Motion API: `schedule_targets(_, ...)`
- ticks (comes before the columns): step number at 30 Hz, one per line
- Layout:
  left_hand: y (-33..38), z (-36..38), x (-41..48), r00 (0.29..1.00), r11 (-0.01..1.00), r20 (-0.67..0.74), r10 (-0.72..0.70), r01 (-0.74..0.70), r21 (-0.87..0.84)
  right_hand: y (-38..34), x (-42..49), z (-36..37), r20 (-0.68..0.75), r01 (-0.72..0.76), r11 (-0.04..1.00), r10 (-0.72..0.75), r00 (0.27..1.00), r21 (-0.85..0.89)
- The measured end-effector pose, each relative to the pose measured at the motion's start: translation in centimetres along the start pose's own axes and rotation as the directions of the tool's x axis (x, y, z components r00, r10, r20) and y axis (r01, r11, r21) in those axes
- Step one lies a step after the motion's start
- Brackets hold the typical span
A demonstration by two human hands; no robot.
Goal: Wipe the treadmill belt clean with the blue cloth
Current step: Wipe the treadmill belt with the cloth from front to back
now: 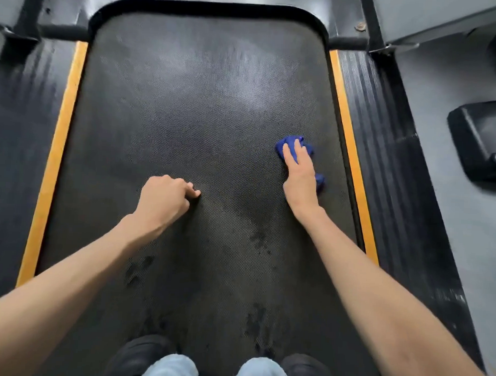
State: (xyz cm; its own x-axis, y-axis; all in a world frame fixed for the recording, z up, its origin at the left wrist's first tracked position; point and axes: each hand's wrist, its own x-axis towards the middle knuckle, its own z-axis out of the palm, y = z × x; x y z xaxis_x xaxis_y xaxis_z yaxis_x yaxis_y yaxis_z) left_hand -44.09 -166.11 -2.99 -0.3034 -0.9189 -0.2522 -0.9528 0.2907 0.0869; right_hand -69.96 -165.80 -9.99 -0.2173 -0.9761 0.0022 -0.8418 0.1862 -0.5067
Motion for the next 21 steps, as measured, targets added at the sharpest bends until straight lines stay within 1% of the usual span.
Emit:
schedule_targets(1, 0.0, -0.2, 0.2, 1.000, 1.000, 0.015, -0.008, 0.008, -0.002, -1.4, -1.2, 0.8, 0.000, -0.022, 0.999, 0.022, 1.000, 0.025)
schedule_targets(2, 0.0, -0.3, 0.5, 0.999, 1.000, 0.029, -0.020, 0.020, -0.001, -2.2, -3.0, 1.6, 0.036, 0.070, 0.996, -0.072, 0.997, 0.056)
schedule_targets(3, 0.1, -0.3, 0.7, 0.999, 0.999, 0.038, -0.034, 0.034, -0.001, -3.6, -4.9, 2.8, 0.127, 0.245, 0.968, -0.251, 0.960, 0.058)
schedule_targets(4, 0.2, -0.2, 0.9, 0.998, 0.999, 0.046, -0.045, 0.045, -0.005, -4.3, -6.6, 3.2, 0.240, 0.472, 0.879, -0.474, 0.847, 0.070)
schedule_targets(5, 0.4, -0.1, 1.0, 0.998, 0.999, 0.049, -0.049, 0.049, -0.006, -4.5, -7.7, 3.1, 0.260, 0.669, 0.737, -0.667, 0.698, 0.097)
schedule_targets(6, 0.5, 0.0, 1.0, 0.997, 0.999, 0.054, -0.046, 0.046, 0.003, -3.4, -7.8, 2.7, 0.221, 0.752, 0.622, -0.782, 0.583, 0.217)
schedule_targets(7, 0.5, 0.0, 0.8, 0.998, 0.999, 0.058, -0.039, 0.038, 0.017, -2.0, -7.2, 1.2, 0.148, 0.753, 0.598, -0.800, 0.581, 0.274)
schedule_targets(8, 0.4, 0.0, 0.6, 0.998, 0.999, 0.061, -0.028, 0.026, 0.028, -0.6, -6.2, -0.1, 0.194, 0.713, 0.680, -0.733, 0.652, 0.173)
schedule_targets(9, 0.2, 0.0, 0.4, 0.998, 0.999, 0.067, -0.017, 0.015, 0.030, 1.3, -4.6, -1.3, 0.205, 0.546, 0.834, -0.549, 0.810, 0.079)
schedule_targets(10, 0.1, 0.0, 0.3, 0.997, 1.000, 0.077, -0.011, 0.009, 0.025, 2.8, -3.7, -2.3, 0.107, 0.308, 0.949, -0.314, 0.943, 0.063)
schedule_targets(11, 0.0, -0.1, 0.1, 0.996, 1.000, 0.087, -0.009, 0.007, 0.020, 3.5, -3.5, -2.7, 0.034, 0.113, 0.992, -0.115, 0.993, 0.049)
schedule_targets(12, 0.1, -0.3, 0.0, 0.995, 1.000, 0.095, -0.010, 0.009, 0.014, 3.0, -4.1, -2.7, -0.010, 0.040, 0.999, -0.040, 0.999, 0.027)
schedule_targets(13, 0.1, -0.4, -0.1, 0.995, 1.000, 0.103, -0.013, 0.012, 0.009, 1.6, -4.9, -1.7, -0.009, 0.060, 0.998, -0.060, 0.998, 0.026)
schedule_targets(14, 0.1, -0.4, -0.1, 0.994, 1.000, 0.111, -0.014, 0.014, 0.007, 1.0, -6.3, -0.7, 0.041, 0.177, 0.984, -0.178, 0.983, 0.027)
schedule_targets(15, 0.1, -0.5, -0.2, 0.994, 1.000, 0.112, -0.013, 0.013, 0.008, 0.9, -8.0, 0.3, 0.138, 0.339, 0.940, -0.340, 0.930, 0.031)
schedule_targets(16, 0.1, -0.5, -0.2, 0.994, 1.000, 0.111, -0.010, 0.009, 0.009, 1.3, -9.4, 0.5, 0.236, 0.484, 0.875, -0.476, 0.847, 0.028)
schedule_targets(17, 0.0, -0.4, -0.2, 0.994, 1.000, 0.112, -0.007, 0.005, 0.015, 2.1, -9.9, -0.3, 0.287, 0.563, 0.826, -0.543, 0.789, 0.016)
schedule_targets(18, 0.0, -0.4, -0.3, 0.993, 1.000, 0.118, -0.004, 0.002, 0.023, 3.3, -9.4, -1.3, 0.286, 0.572, 0.820, -0.547, 0.787, -0.008)
schedule_targets(19, 0.0, -0.3, -0.3, 0.992, 1.000, 0.127, -0.001, -0.002, 0.029, 4.2, -8.5, -2.2, 0.222, 0.486, 0.874, -0.470, 0.854, -0.015)
schedule_targets(20, 0.0, -0.1, -0.4, 0.991, 0.999, 0.133, 0.001, -0.006, 0.032, 4.5, -7.5, -3.0, 0.136, 0.330, 0.944, -0.325, 0.936, -0.011)
schedule_targets(21, 0.0, 0.0, -0.6, 0.991, 0.999, 0.137, 0.003, -0.009, 0.043, 4.3, -6.5, -3.1, 0.047, 0.150, 0.989, -0.150, 0.988, 0.000)
